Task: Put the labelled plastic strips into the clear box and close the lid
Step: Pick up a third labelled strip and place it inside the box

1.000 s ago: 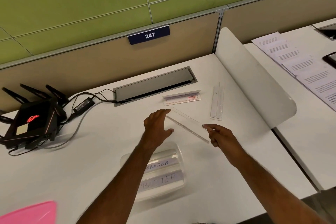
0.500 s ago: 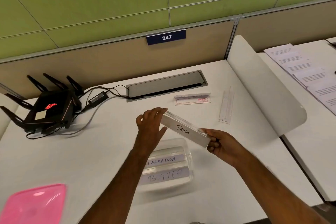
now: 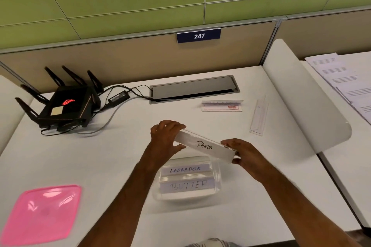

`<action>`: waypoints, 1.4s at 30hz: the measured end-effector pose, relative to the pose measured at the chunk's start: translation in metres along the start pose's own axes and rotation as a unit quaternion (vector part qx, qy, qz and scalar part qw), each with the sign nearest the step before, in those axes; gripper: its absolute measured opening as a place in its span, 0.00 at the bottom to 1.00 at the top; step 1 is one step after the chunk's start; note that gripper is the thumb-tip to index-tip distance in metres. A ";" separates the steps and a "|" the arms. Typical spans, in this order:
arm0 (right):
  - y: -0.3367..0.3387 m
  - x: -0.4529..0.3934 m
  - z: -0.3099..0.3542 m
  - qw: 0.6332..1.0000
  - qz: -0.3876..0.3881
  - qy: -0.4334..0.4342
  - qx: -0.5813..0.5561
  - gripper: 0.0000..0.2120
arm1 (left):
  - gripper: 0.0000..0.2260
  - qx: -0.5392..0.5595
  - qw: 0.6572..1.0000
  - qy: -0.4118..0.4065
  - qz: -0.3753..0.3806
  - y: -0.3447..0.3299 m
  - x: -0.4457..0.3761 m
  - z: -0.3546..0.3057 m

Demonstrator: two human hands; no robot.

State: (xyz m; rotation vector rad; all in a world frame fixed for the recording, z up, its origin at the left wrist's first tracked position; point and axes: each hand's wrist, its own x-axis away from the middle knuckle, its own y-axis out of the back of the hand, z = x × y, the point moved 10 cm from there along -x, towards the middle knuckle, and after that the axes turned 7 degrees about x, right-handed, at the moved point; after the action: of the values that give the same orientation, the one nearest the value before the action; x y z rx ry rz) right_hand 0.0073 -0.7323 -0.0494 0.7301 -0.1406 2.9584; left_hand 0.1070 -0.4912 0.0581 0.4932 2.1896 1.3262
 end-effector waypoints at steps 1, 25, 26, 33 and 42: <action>0.001 0.000 0.005 0.999 -0.019 0.020 0.039 0.12 | 0.32 0.001 1.000 0.002 -0.002 0.002 0.003 0.003; -0.063 0.016 0.030 0.899 -0.007 0.216 0.381 0.30 | 0.32 0.076 0.988 0.133 -0.007 0.013 0.079 0.068; -0.063 0.016 0.029 0.899 -0.007 0.216 0.382 0.30 | 0.32 0.077 0.988 0.134 -0.005 0.013 0.080 0.068; -0.072 0.016 0.027 0.893 -0.009 0.213 0.395 0.31 | 0.31 0.073 0.988 0.137 -0.012 0.020 0.090 0.071; -0.076 0.012 0.027 0.880 -0.011 0.214 0.424 0.32 | 0.31 0.072 0.987 0.142 -0.019 0.019 0.100 0.078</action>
State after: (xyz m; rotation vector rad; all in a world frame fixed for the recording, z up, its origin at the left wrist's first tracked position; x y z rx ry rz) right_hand 0.0177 -0.6591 -0.0145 0.0725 1.2353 2.9769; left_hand 0.0761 -0.3727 0.0205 0.3285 2.5269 1.2895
